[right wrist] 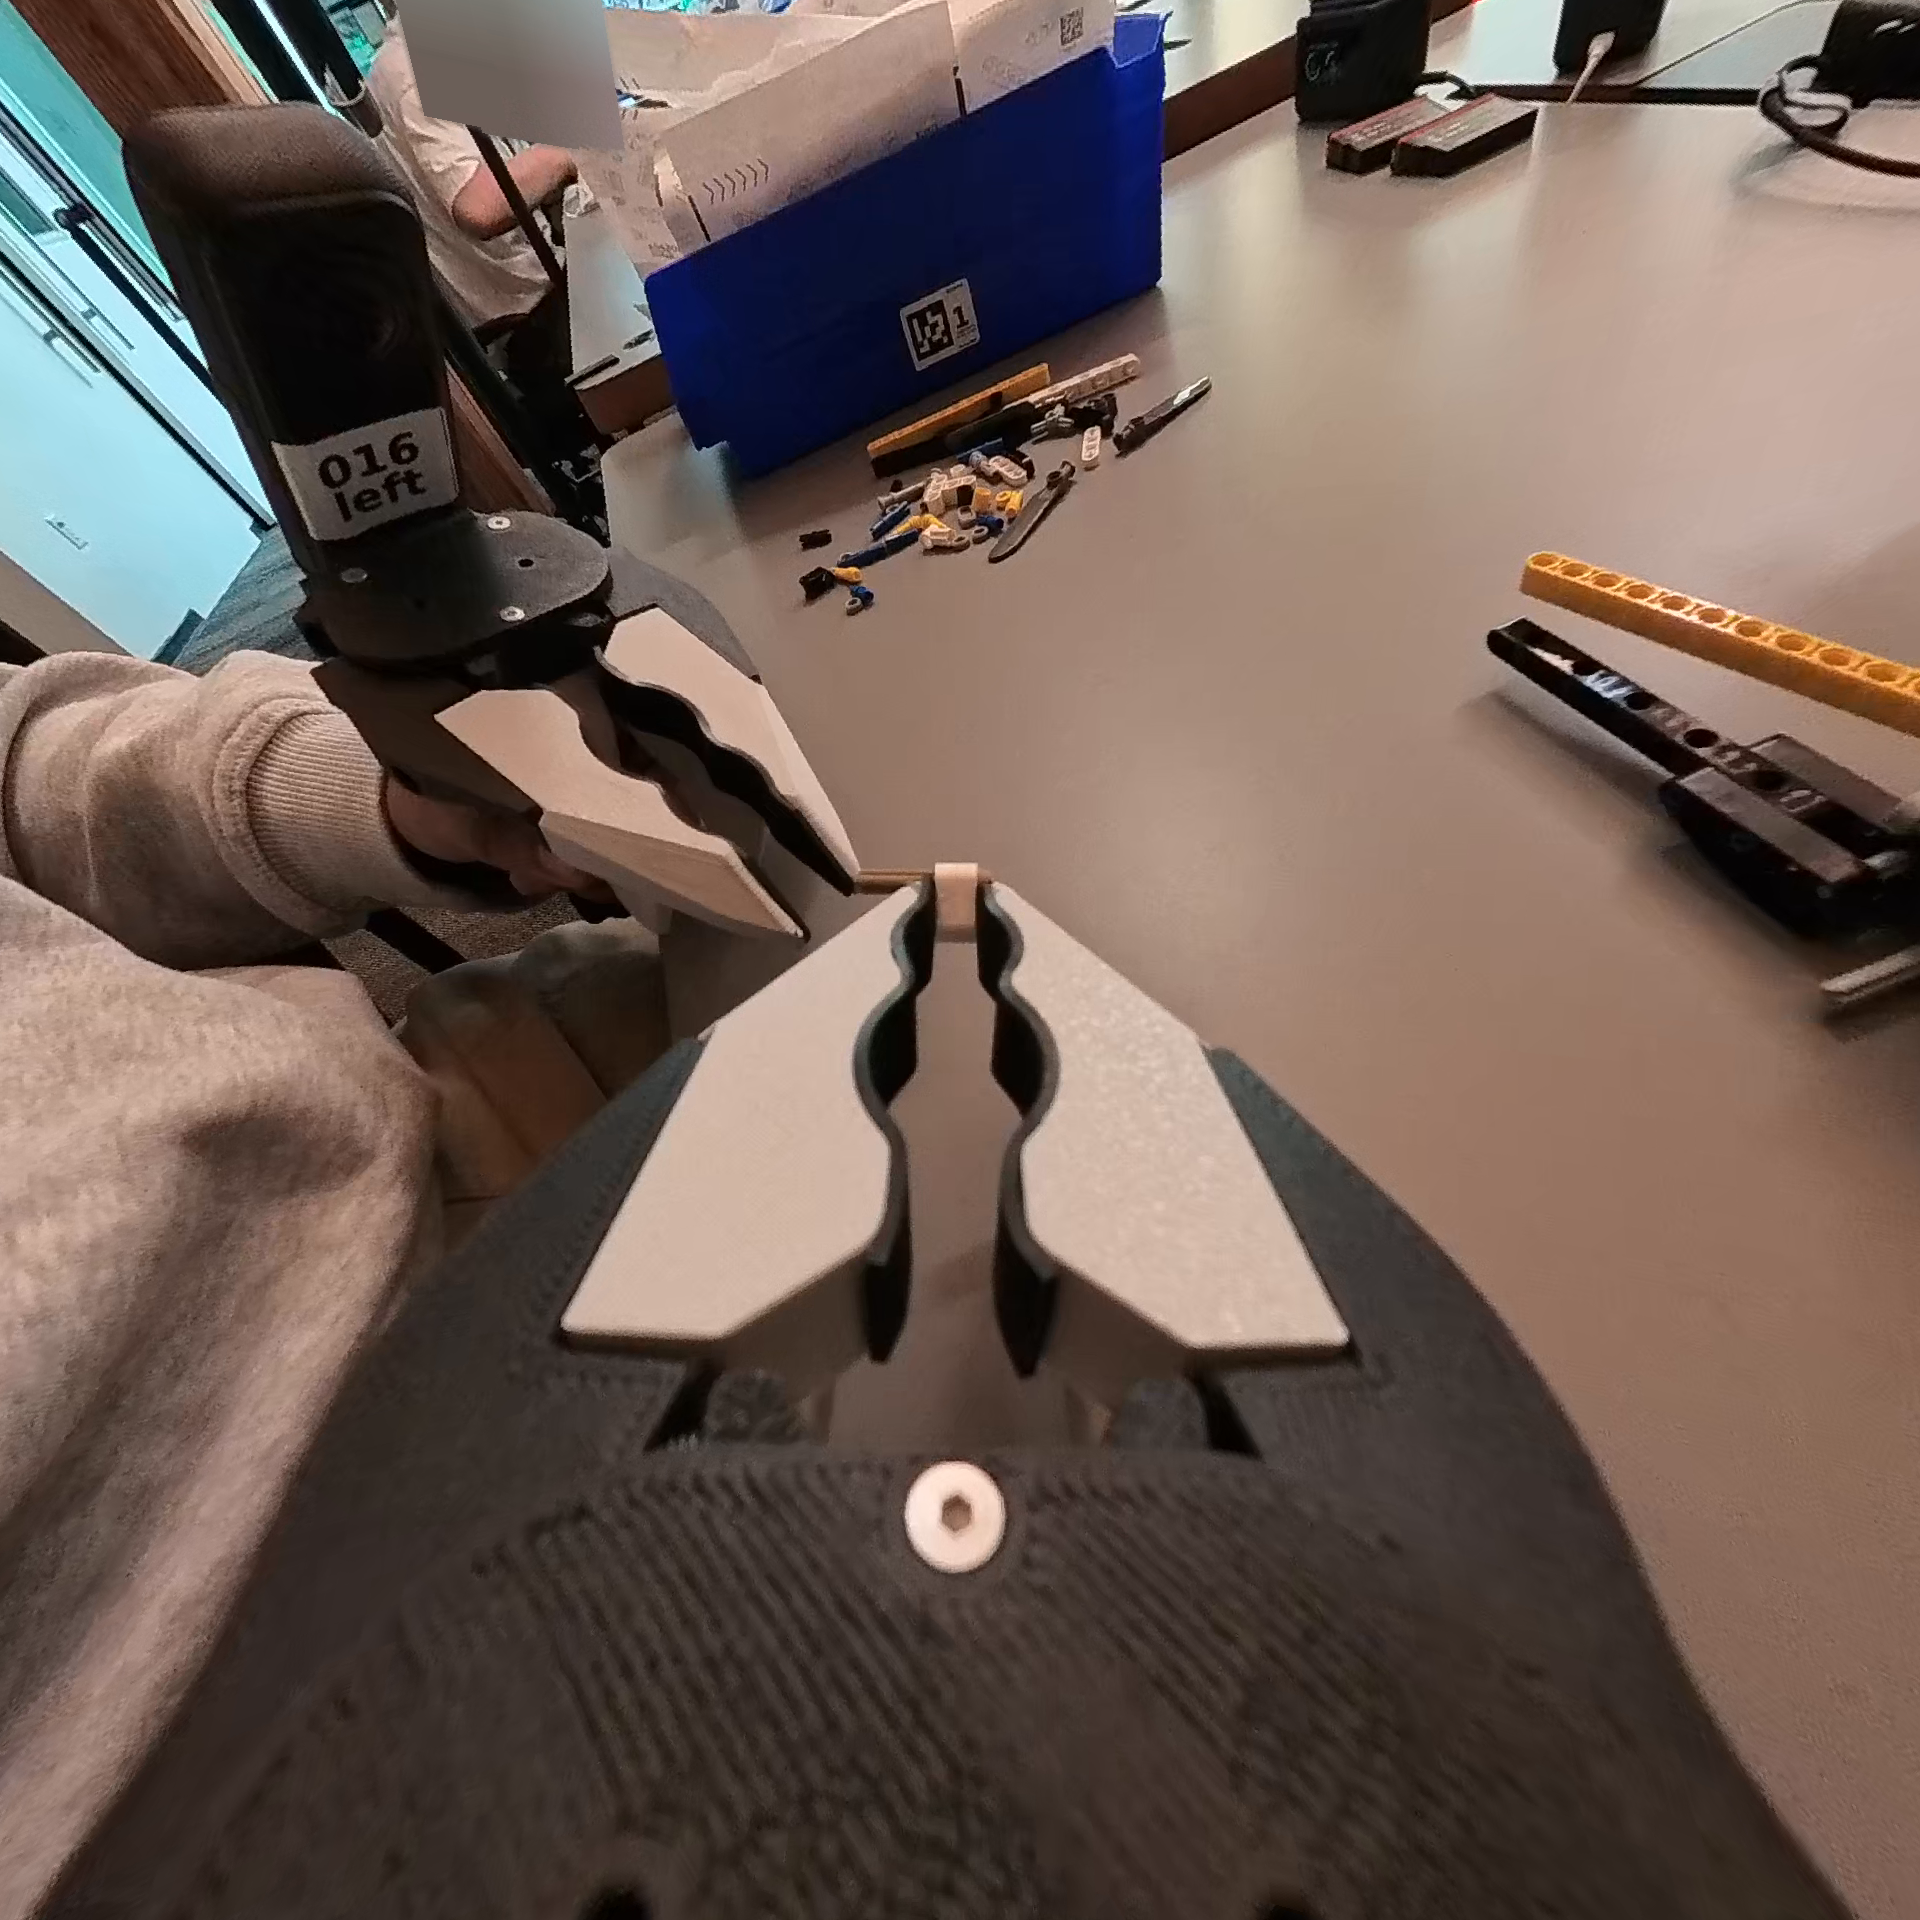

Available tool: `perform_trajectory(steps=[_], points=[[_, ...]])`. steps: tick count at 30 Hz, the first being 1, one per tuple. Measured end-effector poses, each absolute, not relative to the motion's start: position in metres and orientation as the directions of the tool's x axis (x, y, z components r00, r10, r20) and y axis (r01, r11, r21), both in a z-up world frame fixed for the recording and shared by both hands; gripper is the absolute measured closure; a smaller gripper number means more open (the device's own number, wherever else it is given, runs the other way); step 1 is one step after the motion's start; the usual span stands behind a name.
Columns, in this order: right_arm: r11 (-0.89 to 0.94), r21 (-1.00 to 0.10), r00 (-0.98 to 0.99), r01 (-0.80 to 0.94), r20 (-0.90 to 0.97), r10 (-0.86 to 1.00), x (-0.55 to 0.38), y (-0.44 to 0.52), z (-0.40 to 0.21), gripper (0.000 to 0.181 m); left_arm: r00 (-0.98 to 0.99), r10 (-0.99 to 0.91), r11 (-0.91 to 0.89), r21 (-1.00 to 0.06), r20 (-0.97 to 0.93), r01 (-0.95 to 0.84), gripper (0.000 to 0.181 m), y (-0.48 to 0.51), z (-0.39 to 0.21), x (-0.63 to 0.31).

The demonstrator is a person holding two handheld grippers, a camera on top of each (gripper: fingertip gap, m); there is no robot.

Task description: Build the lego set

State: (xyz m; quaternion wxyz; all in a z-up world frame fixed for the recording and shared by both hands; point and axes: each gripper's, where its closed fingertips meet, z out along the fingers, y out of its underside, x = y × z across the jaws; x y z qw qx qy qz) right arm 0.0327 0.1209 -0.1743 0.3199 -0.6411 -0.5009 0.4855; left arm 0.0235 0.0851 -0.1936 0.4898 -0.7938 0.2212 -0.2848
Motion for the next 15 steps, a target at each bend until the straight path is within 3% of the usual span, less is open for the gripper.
perform_trajectory(steps=[15], points=[[-0.260, -0.902, 0.030, 0.345, -0.266, 0.964, 0.0316, 0.1183, -0.1757, 0.175, 0.740, -0.623, -0.434, -0.899, 0.253, -0.058, 0.171, 0.0863, -0.1937, 0.0223]])
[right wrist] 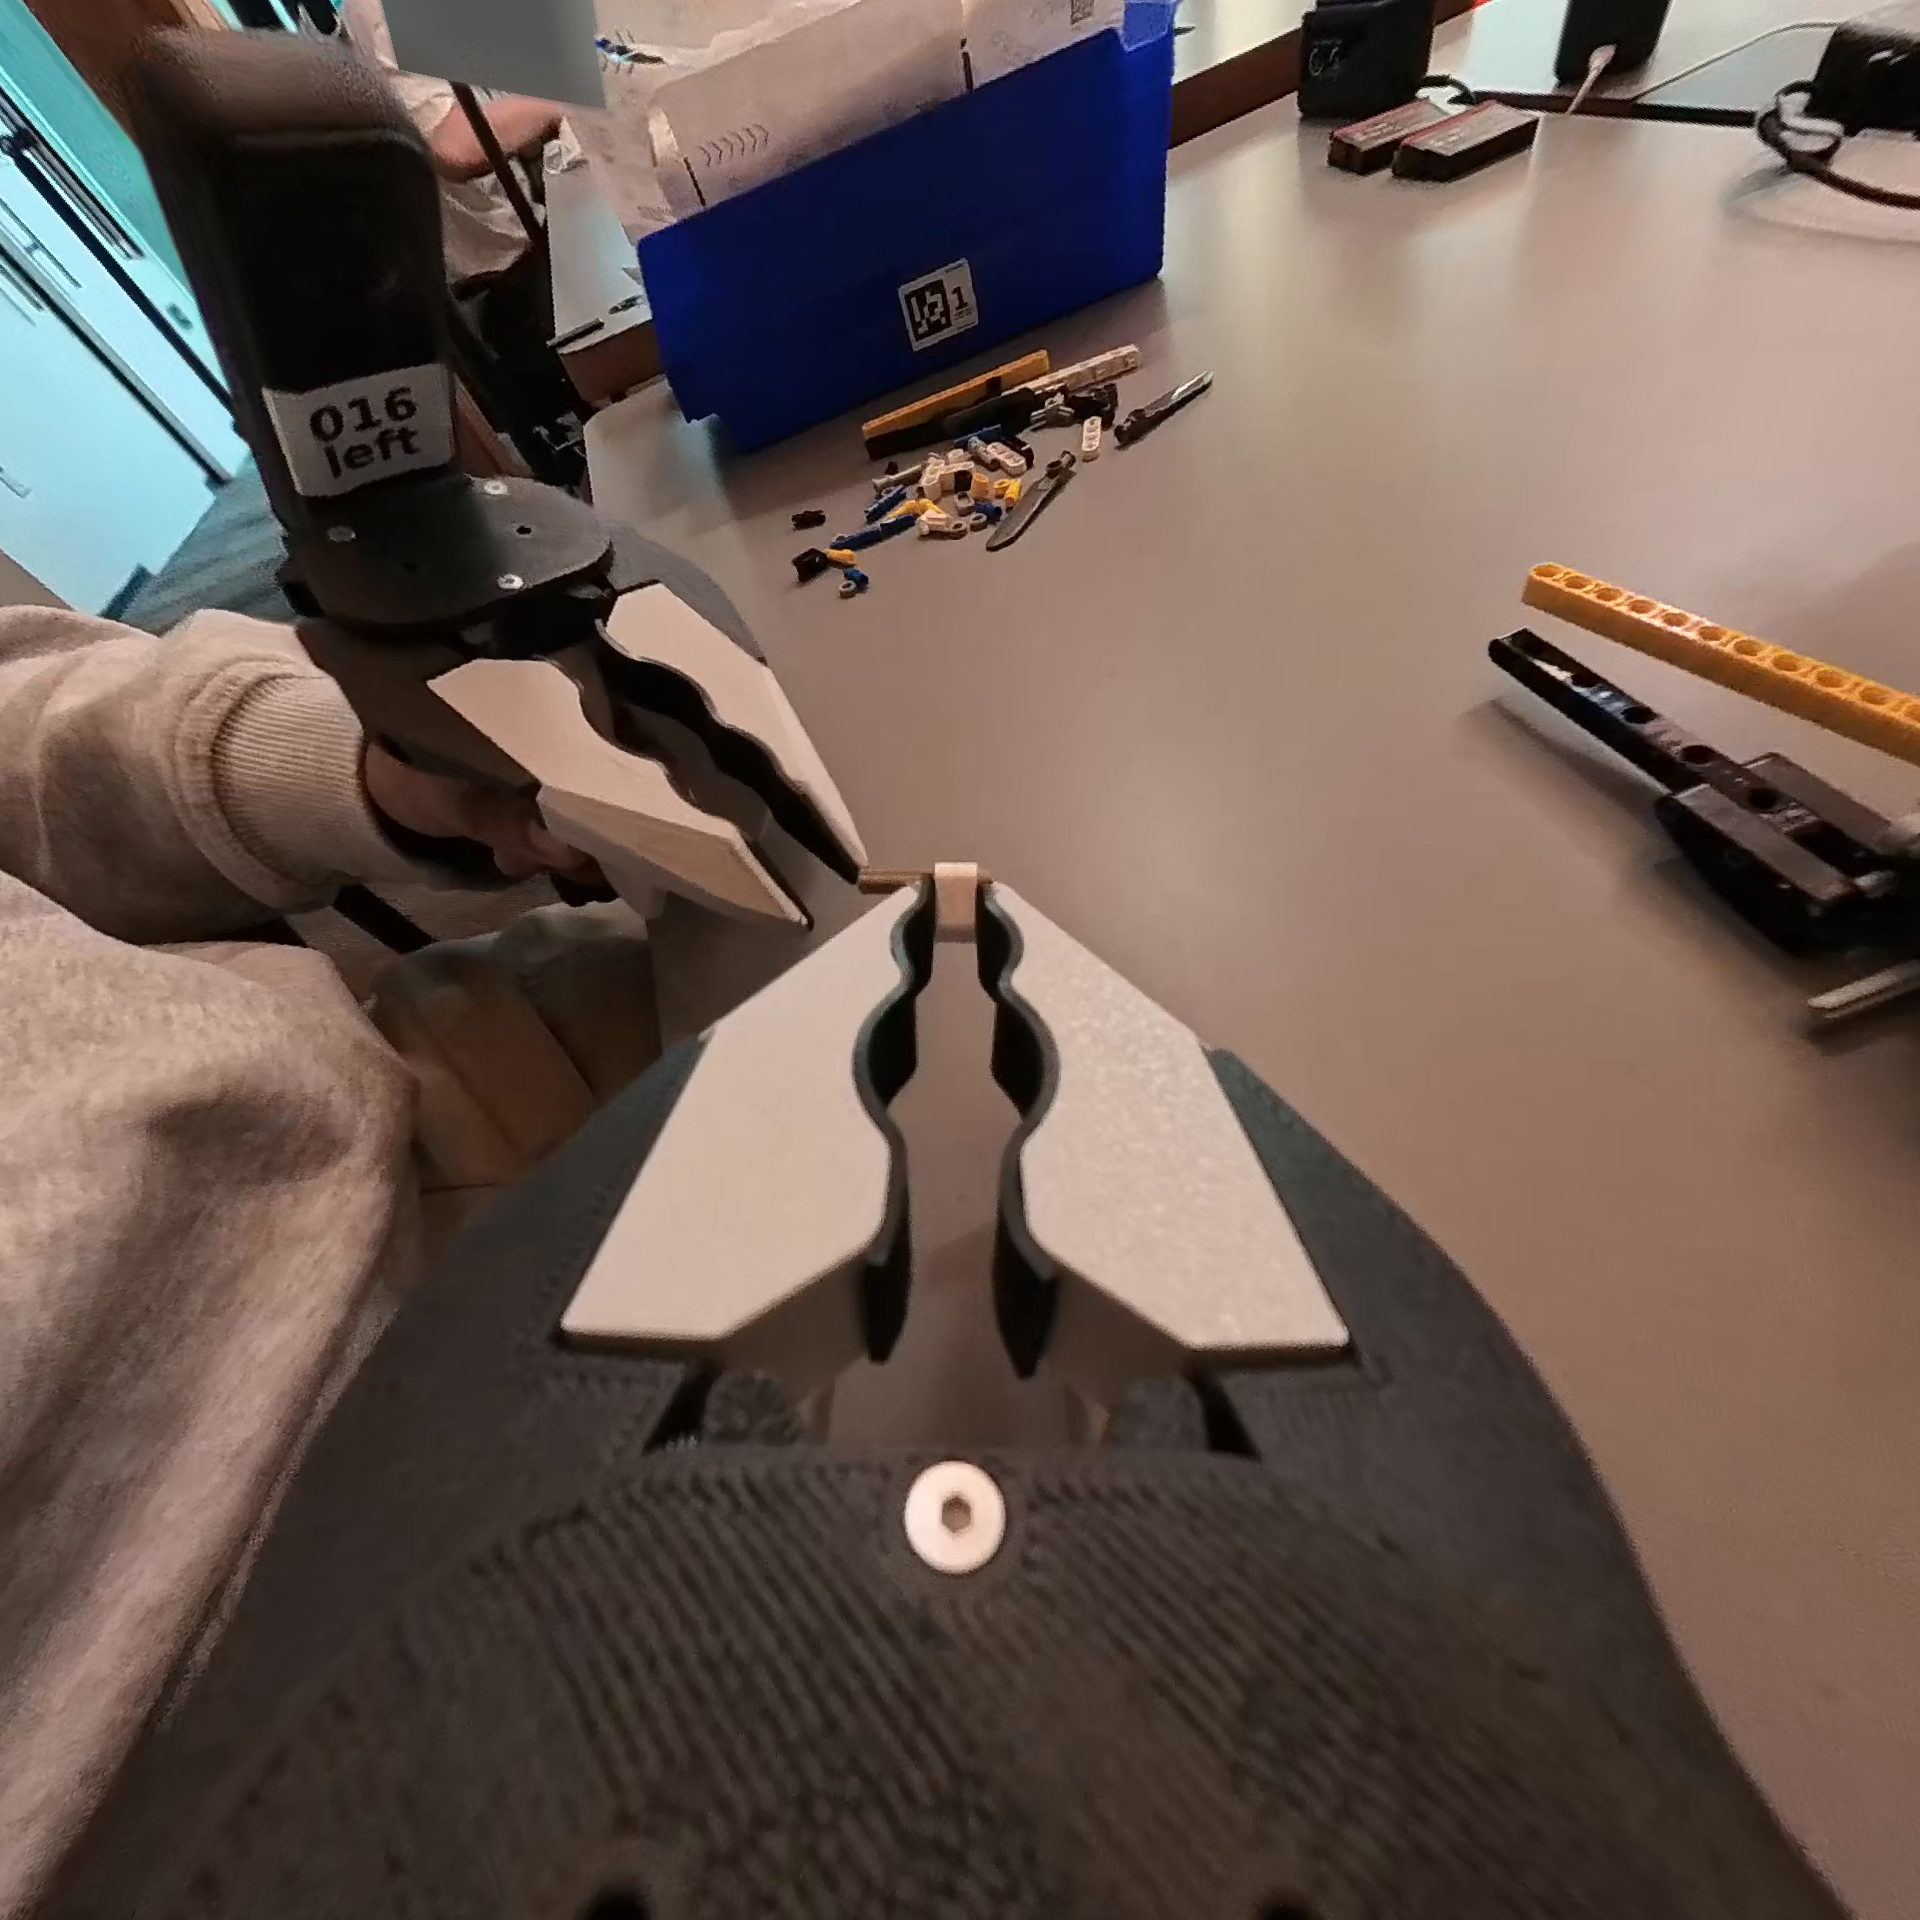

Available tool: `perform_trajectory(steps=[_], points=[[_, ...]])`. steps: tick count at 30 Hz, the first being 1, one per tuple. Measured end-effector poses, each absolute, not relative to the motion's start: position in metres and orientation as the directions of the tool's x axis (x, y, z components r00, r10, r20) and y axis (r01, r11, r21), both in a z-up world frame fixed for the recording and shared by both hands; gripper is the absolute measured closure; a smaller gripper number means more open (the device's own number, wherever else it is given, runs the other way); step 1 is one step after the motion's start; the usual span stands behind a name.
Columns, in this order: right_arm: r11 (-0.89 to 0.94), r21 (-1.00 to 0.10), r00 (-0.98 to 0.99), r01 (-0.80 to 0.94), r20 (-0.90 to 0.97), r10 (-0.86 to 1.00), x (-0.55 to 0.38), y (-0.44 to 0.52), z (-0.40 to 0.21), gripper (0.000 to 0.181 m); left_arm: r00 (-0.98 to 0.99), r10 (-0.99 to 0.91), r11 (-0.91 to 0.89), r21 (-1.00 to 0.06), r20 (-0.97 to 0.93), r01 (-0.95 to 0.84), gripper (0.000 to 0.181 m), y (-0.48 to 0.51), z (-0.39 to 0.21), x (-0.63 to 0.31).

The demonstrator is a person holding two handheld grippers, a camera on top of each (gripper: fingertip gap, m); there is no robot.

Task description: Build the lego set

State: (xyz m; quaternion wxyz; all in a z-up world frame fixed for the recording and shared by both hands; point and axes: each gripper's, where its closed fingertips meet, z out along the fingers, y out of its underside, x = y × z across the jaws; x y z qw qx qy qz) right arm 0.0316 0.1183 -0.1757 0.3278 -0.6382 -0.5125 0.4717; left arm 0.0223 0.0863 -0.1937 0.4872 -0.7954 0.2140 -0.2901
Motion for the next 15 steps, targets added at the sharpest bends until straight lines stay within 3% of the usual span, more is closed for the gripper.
perform_trajectory(steps=[4, 8, 12, 15], points=[[-0.134, -0.934, 0.033, 0.330, -0.130, 0.991, 0.031, 0.117, -0.171, 0.175, 0.701, -0.598, -0.477, -0.875, 0.389, 0.078, 0.167, 0.090, -0.184, 0.017], [0.196, -0.947, 0.032, 0.254, 0.211, 0.977, 0.030, 0.109, -0.147, 0.175, 0.543, -0.581, -0.537, -0.787, 0.606, 0.304, 0.161, 0.091, -0.164, 0.007], [0.536, -0.823, 0.041, 0.189, 0.552, 0.833, 0.025, 0.089, -0.132, 0.176, 0.376, -0.598, -0.574, -0.706, 0.708, 0.416, 0.158, 0.085, -0.147, 0.007], [0.660, -0.712, 0.054, 0.240, 0.689, 0.723, 0.018, 0.087, -0.138, 0.175, 0.292, -0.628, -0.599, -0.688, 0.721, 0.410, 0.156, 0.076, -0.142, 0.017]])
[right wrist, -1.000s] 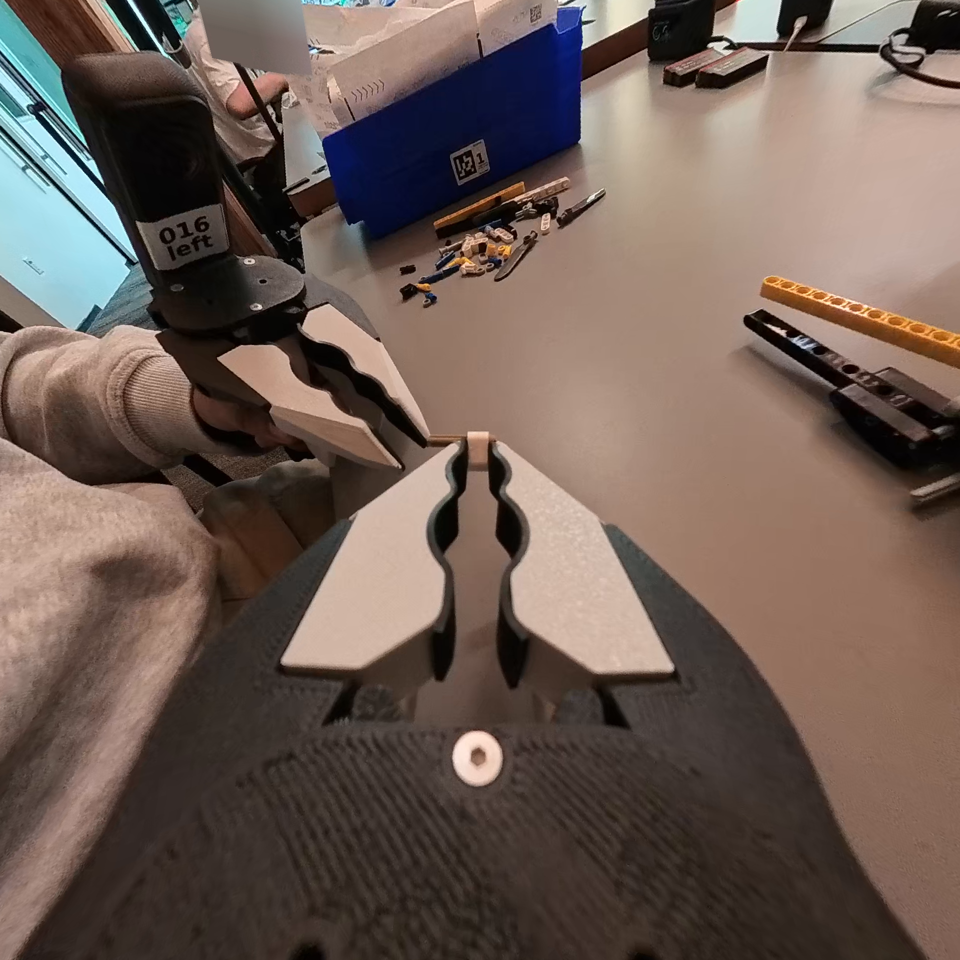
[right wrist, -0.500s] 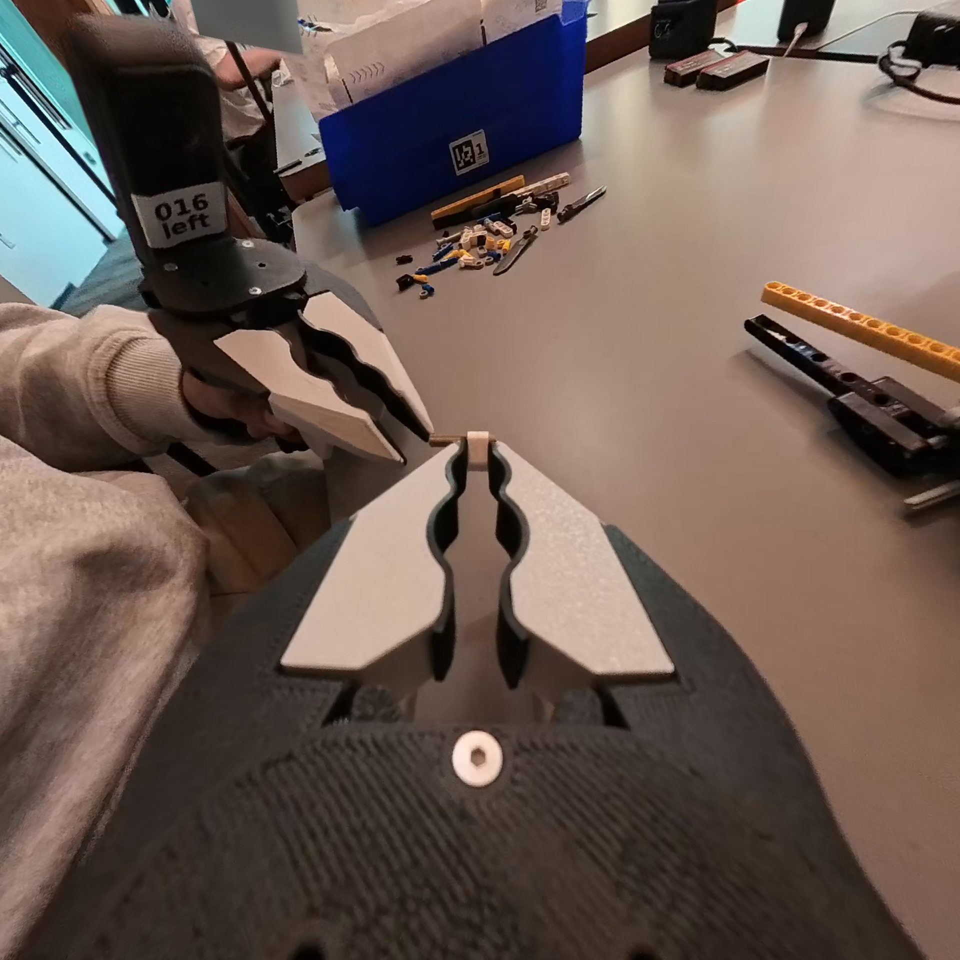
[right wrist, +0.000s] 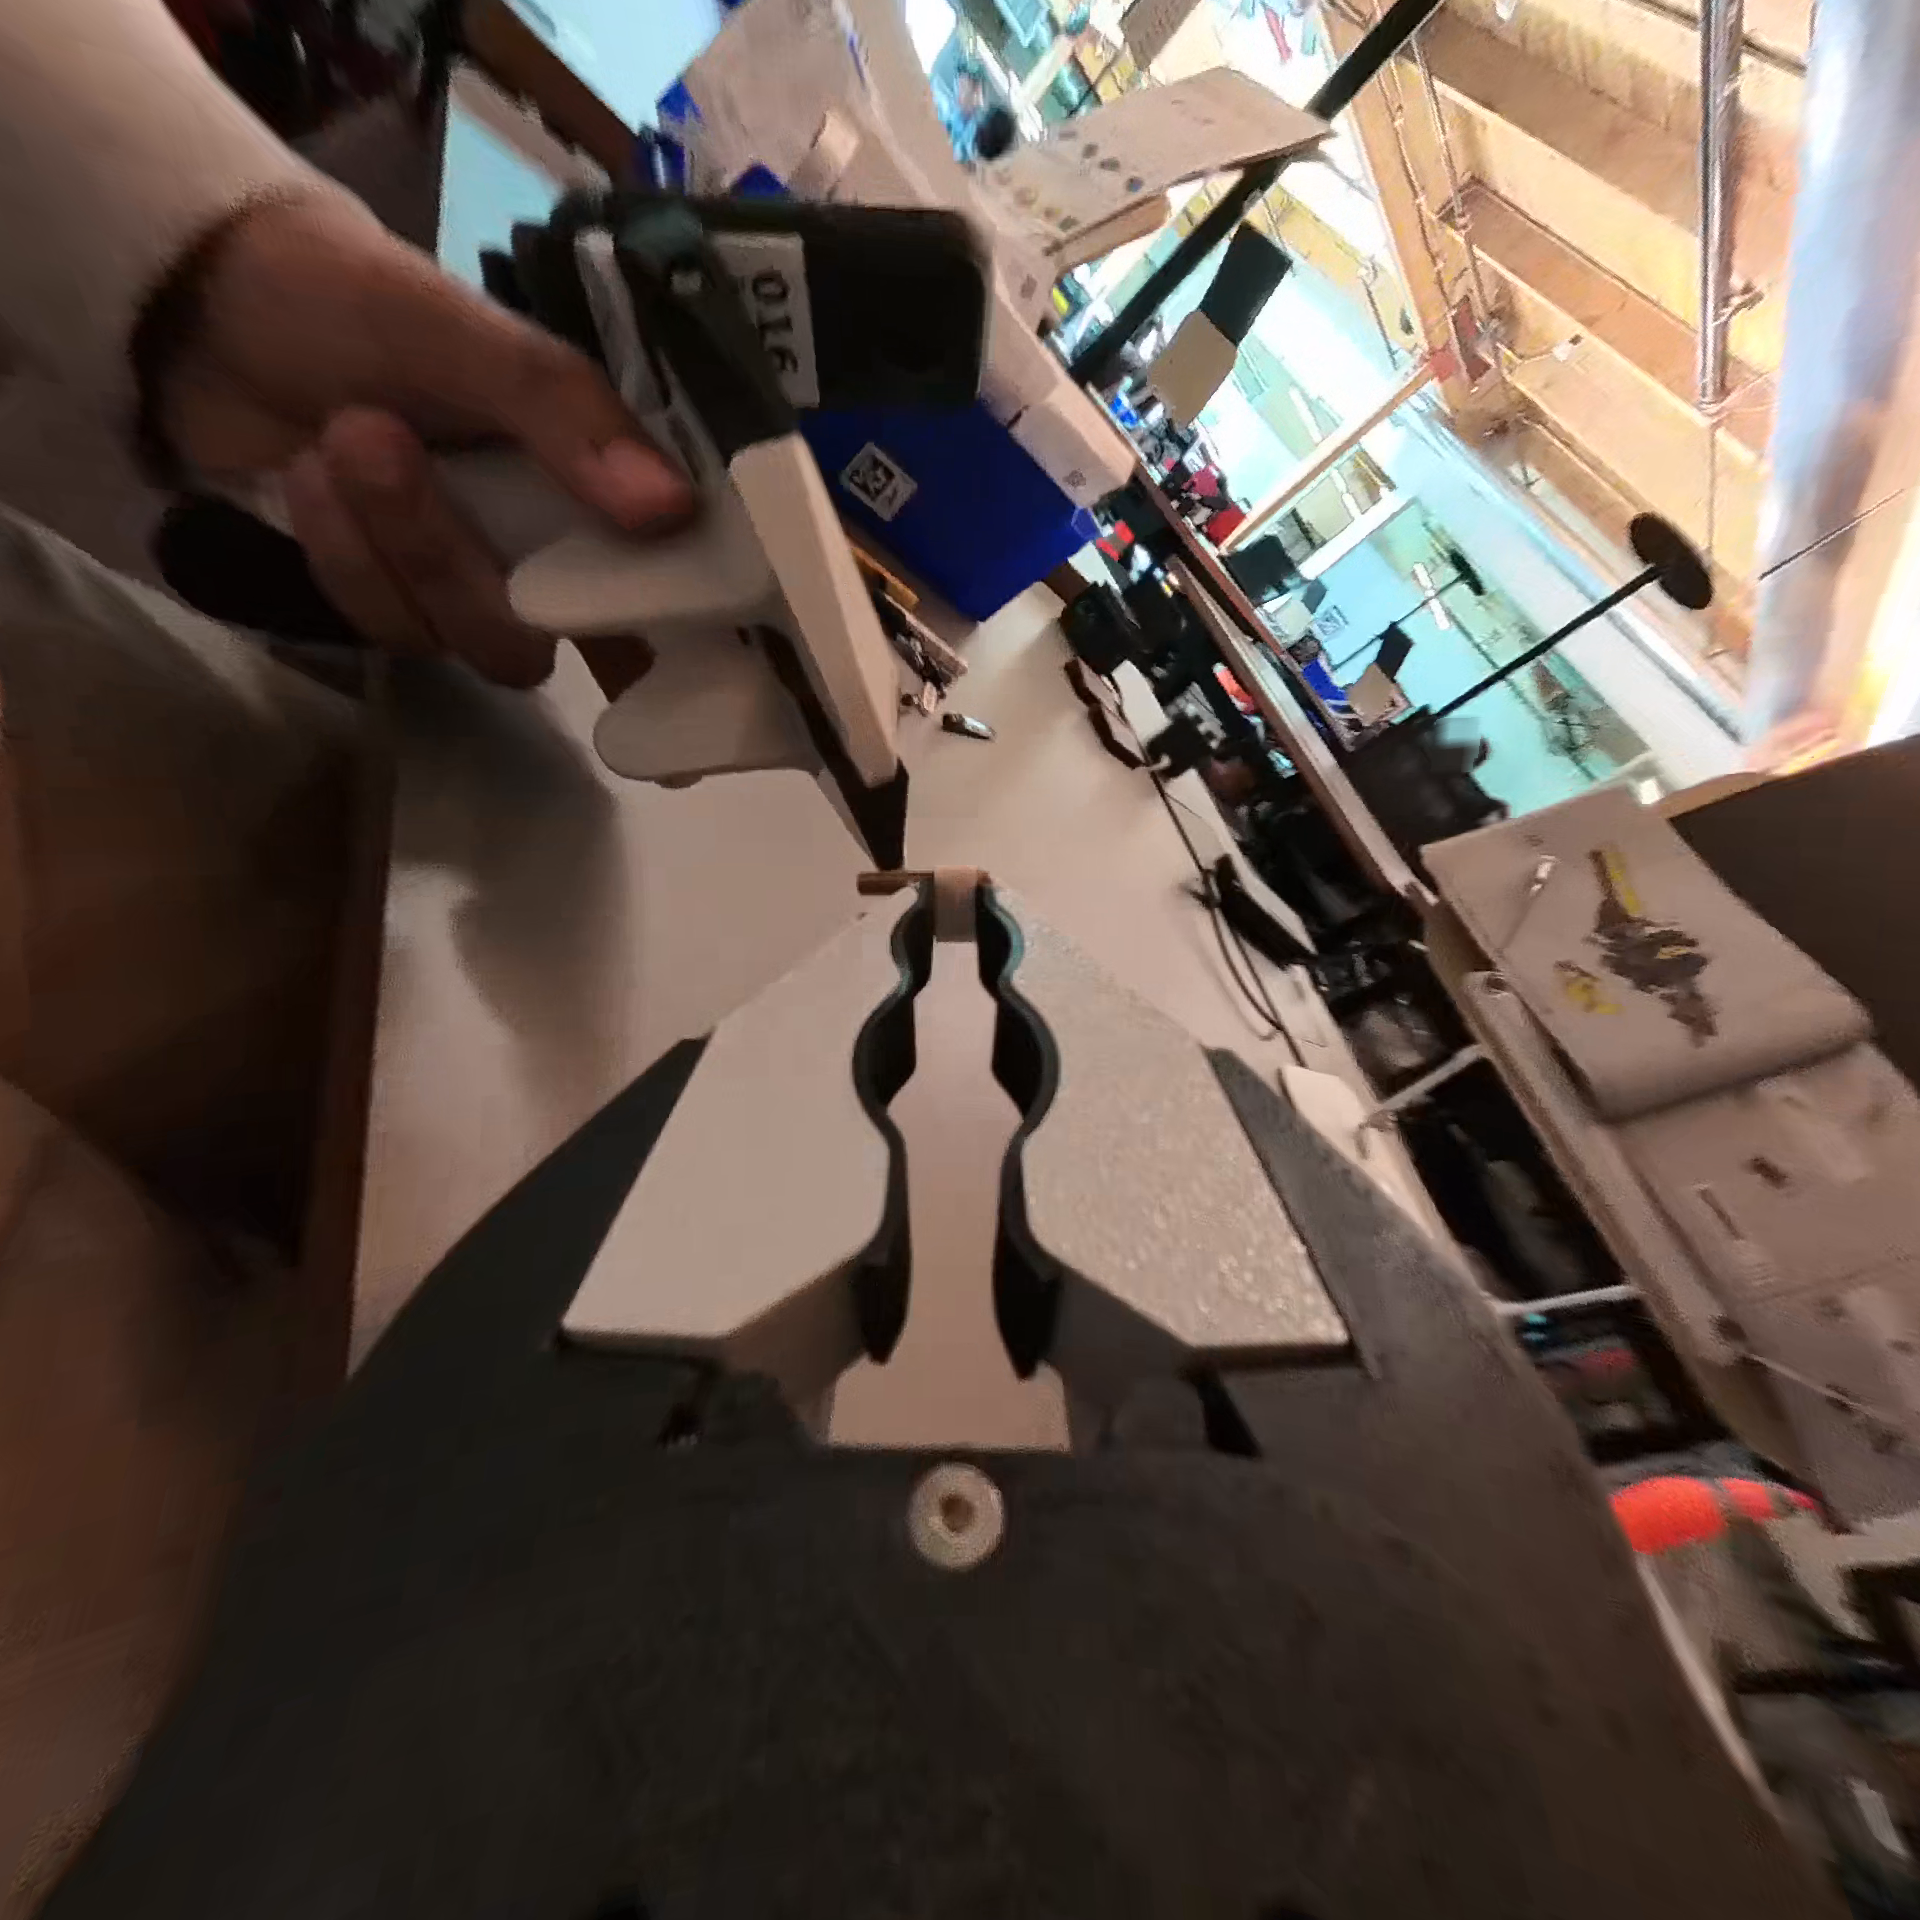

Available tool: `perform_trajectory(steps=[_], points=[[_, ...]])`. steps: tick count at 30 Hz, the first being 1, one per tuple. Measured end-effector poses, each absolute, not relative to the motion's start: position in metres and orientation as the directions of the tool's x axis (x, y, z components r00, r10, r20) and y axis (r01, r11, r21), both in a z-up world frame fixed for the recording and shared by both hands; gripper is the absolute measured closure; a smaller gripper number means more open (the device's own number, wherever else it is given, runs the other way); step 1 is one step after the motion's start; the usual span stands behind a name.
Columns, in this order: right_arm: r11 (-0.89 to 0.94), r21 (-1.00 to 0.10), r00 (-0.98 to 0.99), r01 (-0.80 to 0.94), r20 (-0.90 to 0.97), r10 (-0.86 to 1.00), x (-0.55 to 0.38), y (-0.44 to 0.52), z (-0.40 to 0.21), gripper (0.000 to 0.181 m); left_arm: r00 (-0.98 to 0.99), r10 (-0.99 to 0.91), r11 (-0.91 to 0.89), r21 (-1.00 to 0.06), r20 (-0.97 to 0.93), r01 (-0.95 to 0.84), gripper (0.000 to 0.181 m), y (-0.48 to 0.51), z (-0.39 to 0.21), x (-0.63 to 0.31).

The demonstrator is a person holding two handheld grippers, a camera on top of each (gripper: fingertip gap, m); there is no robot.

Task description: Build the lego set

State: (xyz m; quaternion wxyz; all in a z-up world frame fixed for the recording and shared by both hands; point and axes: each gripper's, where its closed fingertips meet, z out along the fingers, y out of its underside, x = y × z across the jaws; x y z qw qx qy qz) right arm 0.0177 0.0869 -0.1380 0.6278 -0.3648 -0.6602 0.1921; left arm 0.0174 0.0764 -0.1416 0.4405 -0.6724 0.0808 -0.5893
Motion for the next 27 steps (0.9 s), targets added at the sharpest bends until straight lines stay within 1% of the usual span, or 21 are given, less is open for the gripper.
perform_trajectory(steps=[2, 3, 4, 7, 9, 10, 15, 17, 19, 20, 22, 24, 25, 27], points=[[0.698, -0.656, 0.041, 0.288, 0.737, 0.675, 0.014, 0.087, -0.145, 0.175, 0.282, -0.634, -0.606, -0.689, 0.720, 0.397, 0.156, 0.074, -0.142, 0.023], [0.709, -0.639, 0.032, 0.298, 0.749, 0.662, 0.012, 0.086, -0.148, 0.175, 0.312, -0.622, -0.603, -0.694, 0.718, 0.394, 0.159, 0.076, -0.145, 0.022], [0.716, -0.632, 0.030, 0.295, 0.755, 0.655, 0.012, 0.085, -0.148, 0.175, 0.344, -0.610, -0.596, -0.699, 0.714, 0.395, 0.168, 0.079, -0.148, 0.020], [0.697, -0.679, 0.000, 0.230, 0.716, 0.698, 0.011, 0.075, -0.147, 0.175, 0.364, -0.607, -0.591, -0.707, 0.707, 0.388, 0.168, 0.080, -0.150, 0.018], [0.668, -0.711, -0.009, 0.220, 0.683, 0.731, 0.011, 0.074, -0.148, 0.175, 0.353, -0.607, -0.599, -0.702, 0.712, 0.385, 0.171, 0.079, -0.150, 0.019], [0.656, -0.723, -0.012, 0.217, 0.670, 0.742, 0.011, 0.075, -0.148, 0.175, 0.344, -0.611, -0.602, -0.701, 0.713, 0.383, 0.175, 0.078, -0.149, 0.020], [0.607, -0.770, -0.010, 0.197, 0.617, 0.787, 0.011, 0.076, -0.147, 0.174, 0.342, -0.603, -0.602, -0.693, 0.720, 0.398, 0.178, 0.080, -0.149, 0.018], [0.527, -0.834, 0.002, 0.161, 0.535, 0.845, 0.012, 0.075, -0.142, 0.165, 0.343, -0.598, -0.595, -0.688, 0.724, 0.416, 0.178, 0.082, -0.147, 0.014], [0.407, -0.904, 0.008, 0.130, 0.411, 0.911, 0.014, 0.079, -0.136, 0.155, 0.348, -0.598, -0.589, -0.691, 0.722, 0.420, 0.178, 0.082, -0.147, 0.011], [0.345, -0.931, 0.008, 0.122, 0.349, 0.937, 0.016, 0.081, -0.134, 0.153, 0.350, -0.603, -0.585, -0.696, 0.717, 0.417, 0.178, 0.082, -0.146, 0.010], [0.214, -0.968, -0.048, 0.127, 0.210, 0.977, 0.019, 0.079, -0.134, 0.155, 0.348, -0.620, -0.578, -0.709, 0.704, 0.404, 0.178, 0.080, -0.145, 0.010], [0.076, -0.989, -0.131, 0.130, 0.059, 0.990, 0.021, 0.070, -0.135, 0.164, 0.344, -0.658, -0.558, -0.741, 0.669, 0.373, 0.178, 0.076, -0.143, 0.012], [0.027, -0.990, -0.162, 0.136, 0.004, 0.987, 0.021, 0.068, -0.136, 0.164, 0.344, -0.685, -0.544, -0.765, 0.642, 0.345, 0.178, 0.073, -0.142, 0.014], [-0.019, -0.989, -0.184, 0.147, -0.046, 0.982, 0.022, 0.068, -0.137, 0.159, 0.350, -0.741, -0.512, -0.820, 0.572, 0.257, 0.178, 0.064, -0.143, 0.020]])
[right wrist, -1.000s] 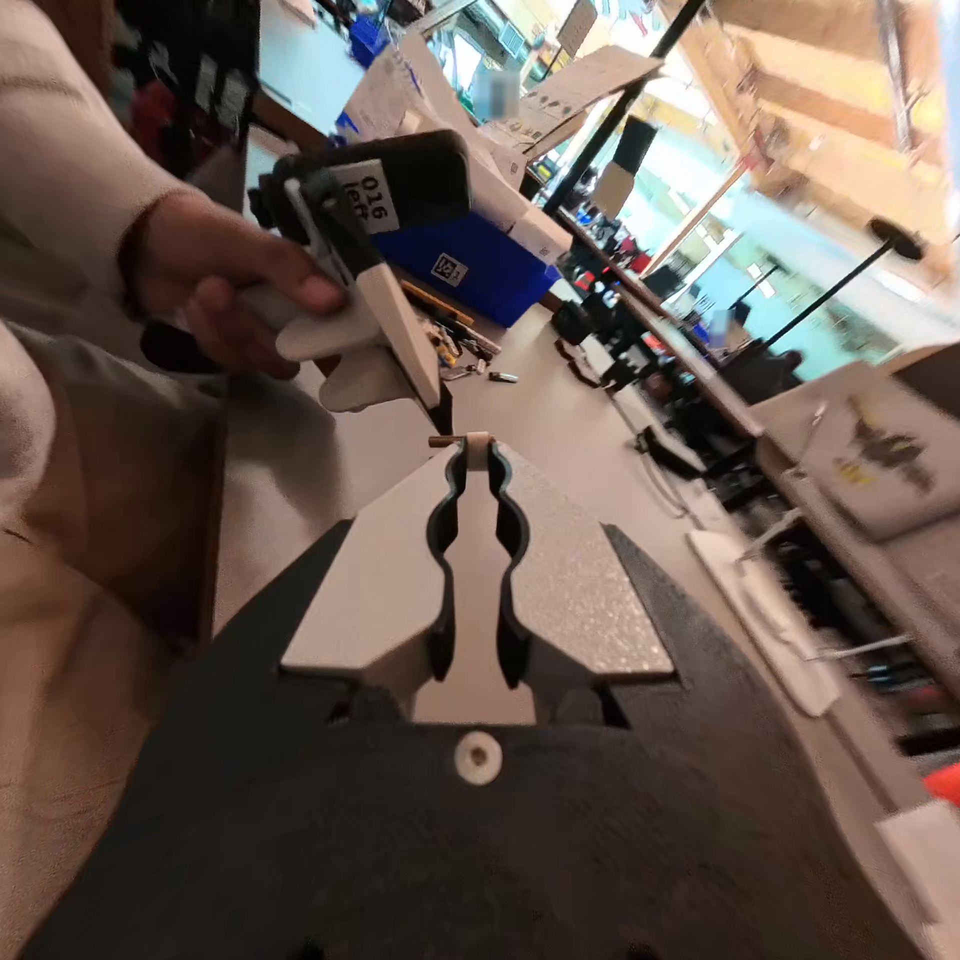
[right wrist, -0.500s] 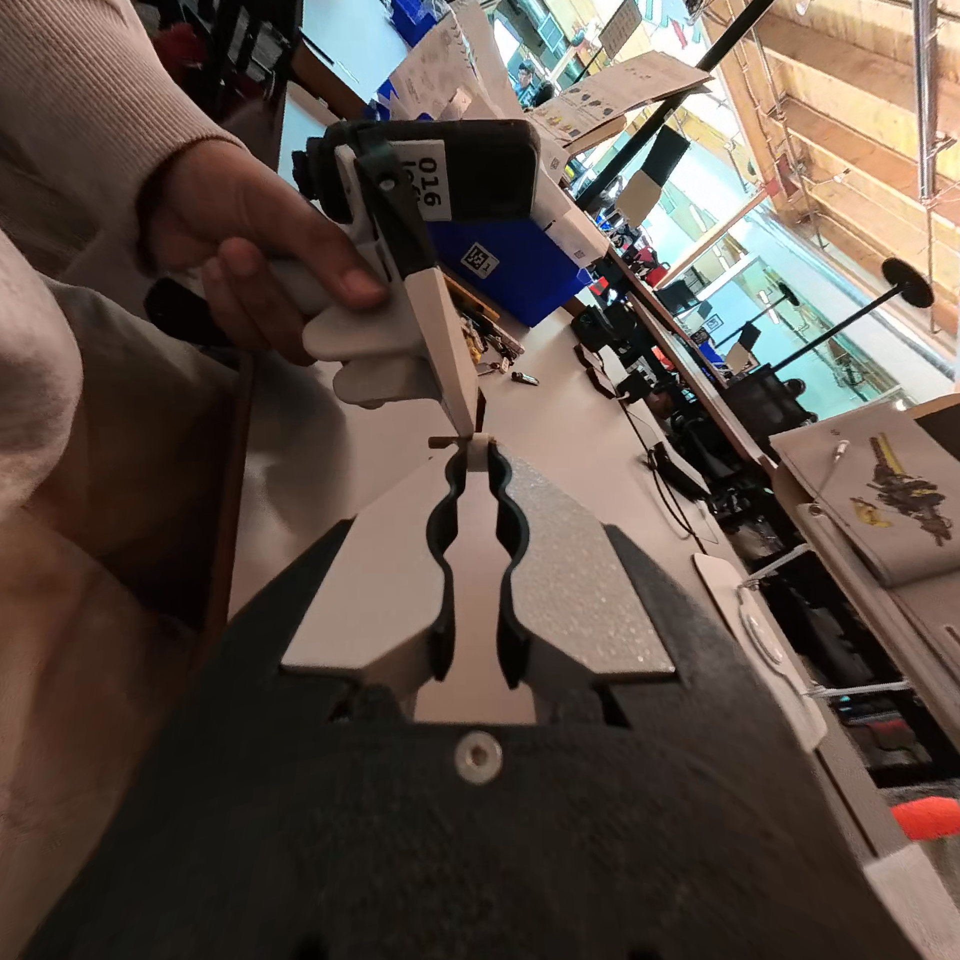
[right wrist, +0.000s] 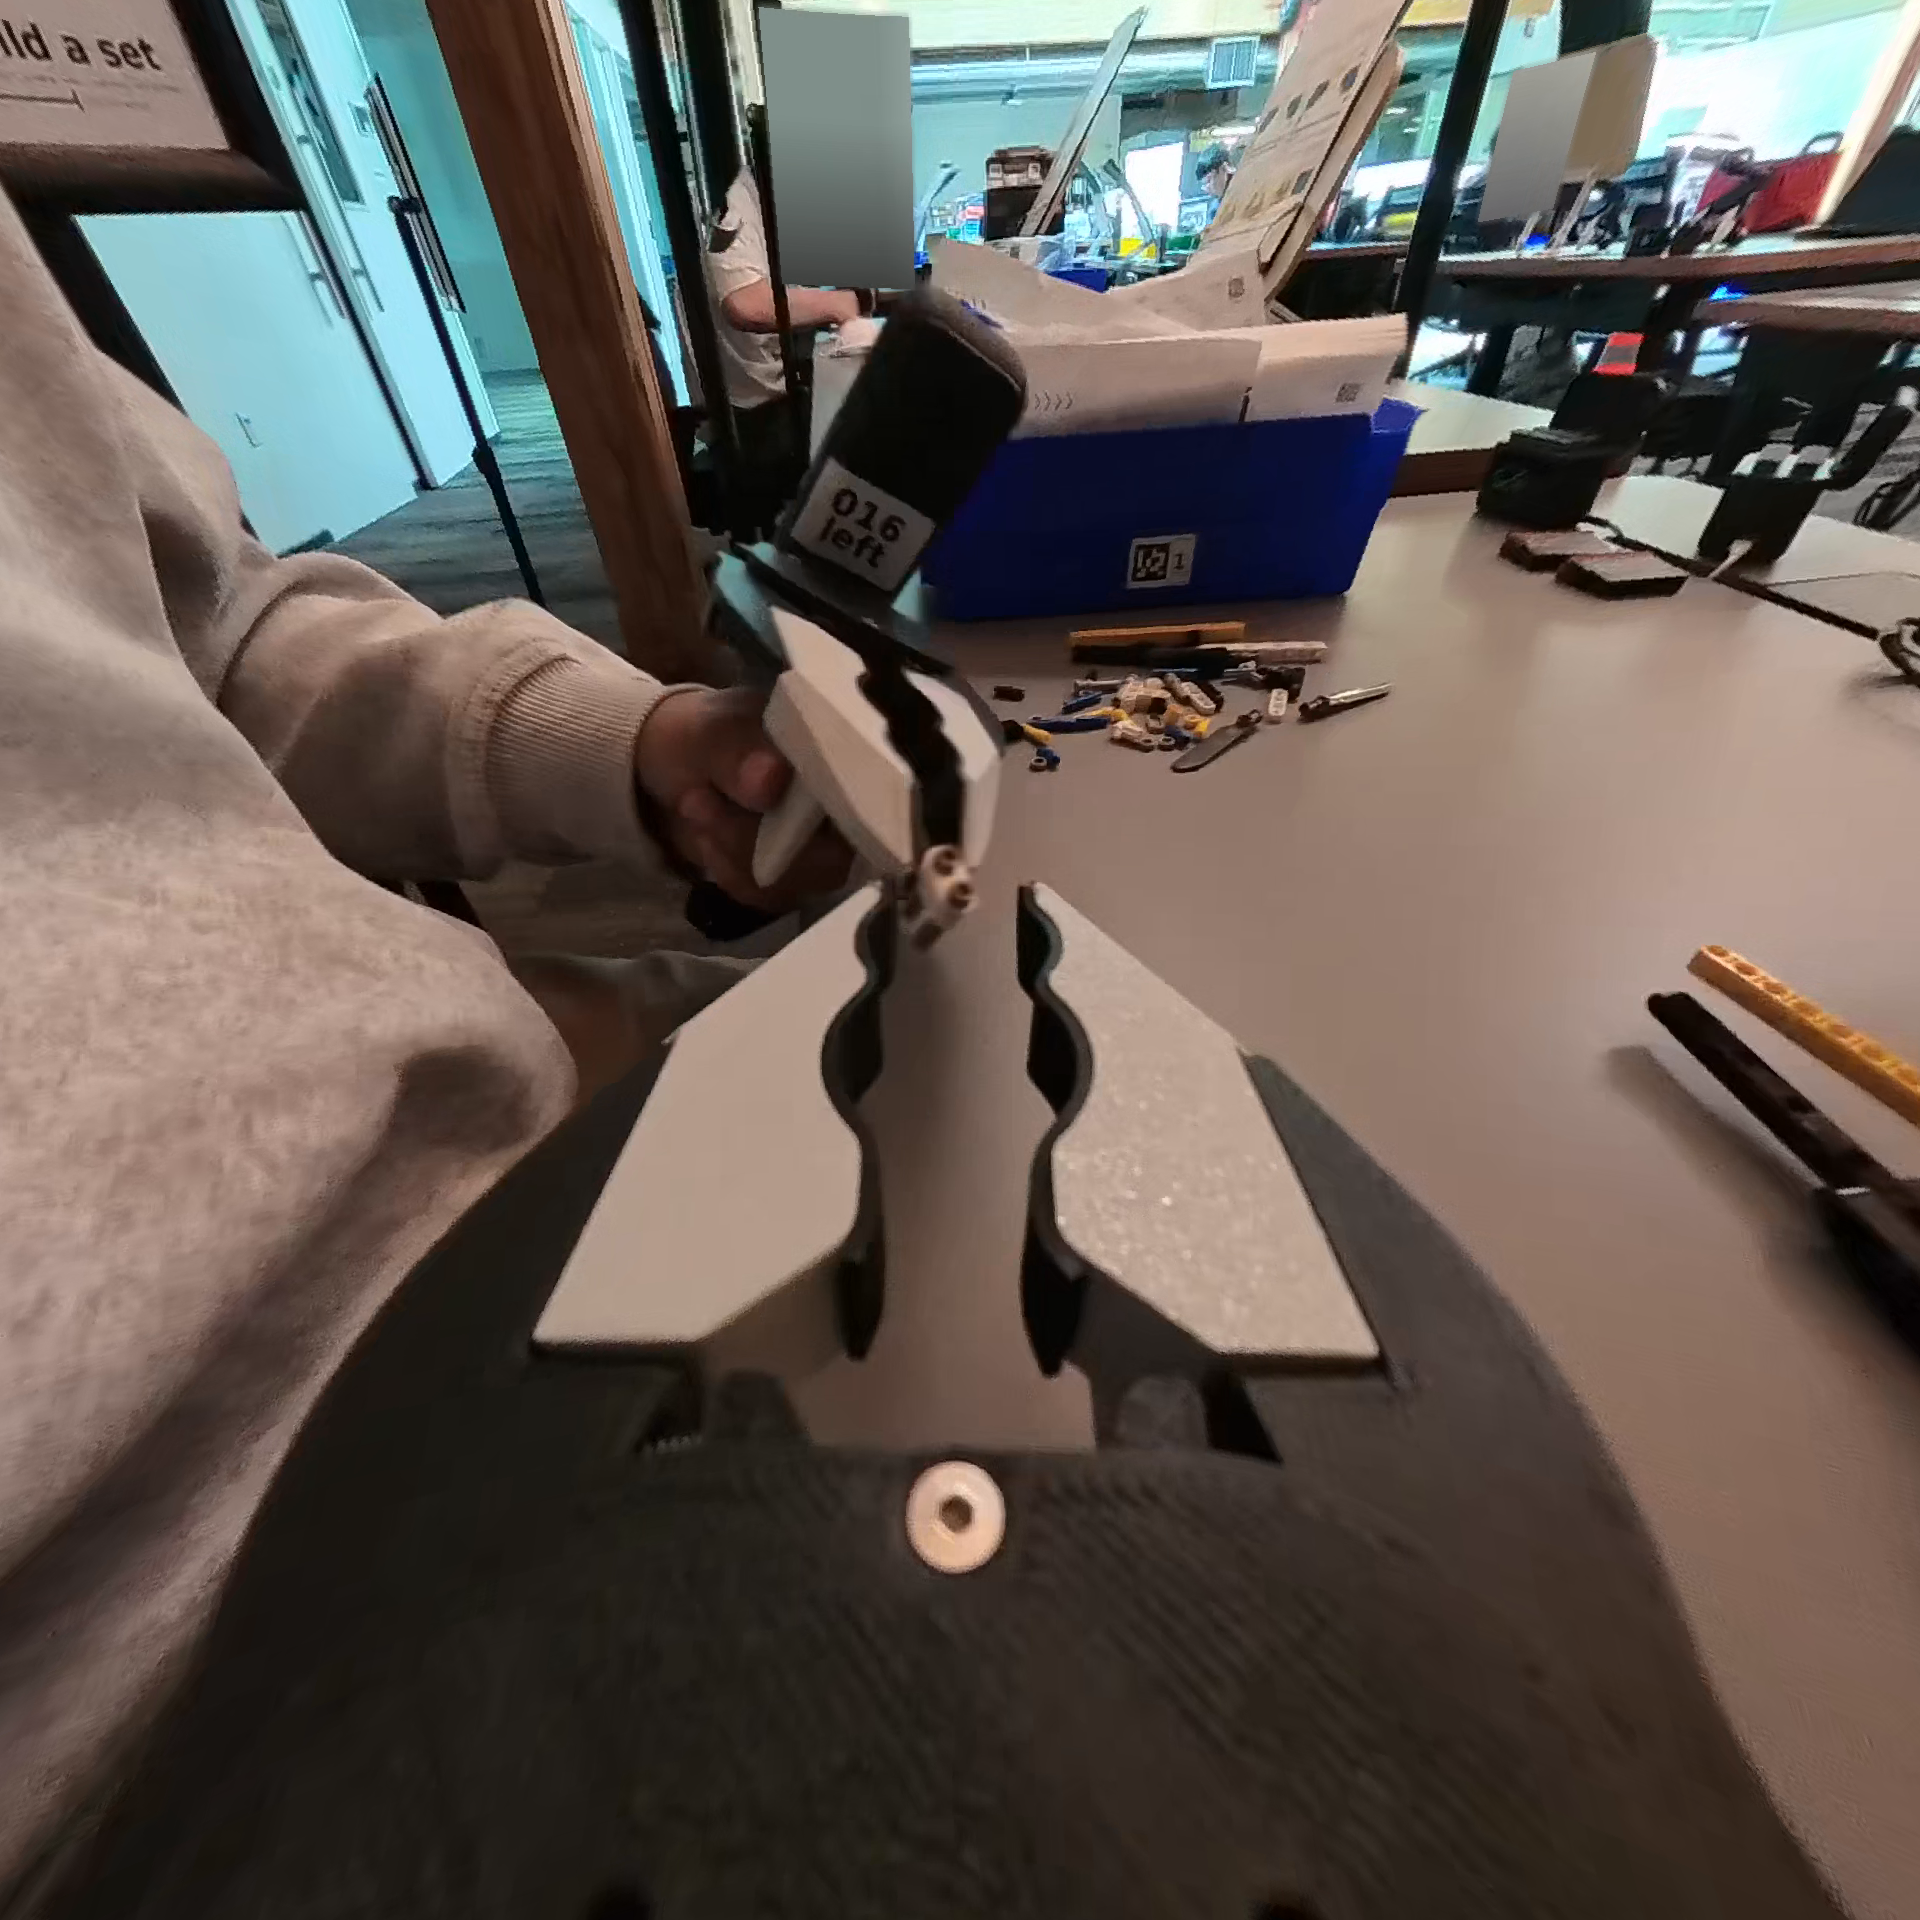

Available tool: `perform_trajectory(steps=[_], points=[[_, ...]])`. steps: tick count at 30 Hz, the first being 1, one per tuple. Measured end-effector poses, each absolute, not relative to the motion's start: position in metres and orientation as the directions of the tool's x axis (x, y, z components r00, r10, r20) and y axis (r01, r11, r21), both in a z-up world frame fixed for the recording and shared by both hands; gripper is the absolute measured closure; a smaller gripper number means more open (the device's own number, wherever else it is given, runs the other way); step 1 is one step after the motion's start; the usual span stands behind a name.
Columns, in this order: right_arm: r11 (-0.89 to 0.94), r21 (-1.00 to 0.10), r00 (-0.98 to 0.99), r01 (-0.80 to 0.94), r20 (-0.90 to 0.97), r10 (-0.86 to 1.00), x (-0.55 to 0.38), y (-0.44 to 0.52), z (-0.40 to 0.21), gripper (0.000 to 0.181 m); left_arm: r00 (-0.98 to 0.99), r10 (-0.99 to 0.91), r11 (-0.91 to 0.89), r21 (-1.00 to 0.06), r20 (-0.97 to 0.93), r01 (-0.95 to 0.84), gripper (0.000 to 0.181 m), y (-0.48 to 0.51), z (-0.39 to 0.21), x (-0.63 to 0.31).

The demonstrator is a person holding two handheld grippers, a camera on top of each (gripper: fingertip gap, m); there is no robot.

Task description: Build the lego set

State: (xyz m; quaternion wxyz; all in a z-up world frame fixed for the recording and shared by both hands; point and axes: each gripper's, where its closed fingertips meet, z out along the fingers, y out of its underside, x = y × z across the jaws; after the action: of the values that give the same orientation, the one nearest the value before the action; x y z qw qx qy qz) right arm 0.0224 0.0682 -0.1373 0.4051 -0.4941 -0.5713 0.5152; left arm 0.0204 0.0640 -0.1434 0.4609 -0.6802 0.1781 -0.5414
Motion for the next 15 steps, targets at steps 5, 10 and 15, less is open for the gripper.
perform_trajectory(steps=[5, 10, 15], points=[[0.008, -0.983, -0.252, 0.181, -0.039, 0.967, 0.025, 0.058, -0.145, 0.160, 0.352, -0.796, -0.478, -0.868, 0.493, 0.136, 0.178, 0.051, -0.150, 0.031], [0.072, -0.971, -0.278, 0.227, 0.007, 0.961, 0.024, 0.049, -0.153, 0.173, 0.324, -0.796, -0.496, -0.858, 0.512, 0.137, 0.178, 0.049, -0.150, 0.033], [-0.035, -0.983, -0.213, 0.181, -0.074, 0.974, 0.021, 0.060, -0.139, 0.174, 0.364, -0.775, -0.471, -0.856, 0.517, 0.212, 0.156, 0.057, -0.143, 0.027]])
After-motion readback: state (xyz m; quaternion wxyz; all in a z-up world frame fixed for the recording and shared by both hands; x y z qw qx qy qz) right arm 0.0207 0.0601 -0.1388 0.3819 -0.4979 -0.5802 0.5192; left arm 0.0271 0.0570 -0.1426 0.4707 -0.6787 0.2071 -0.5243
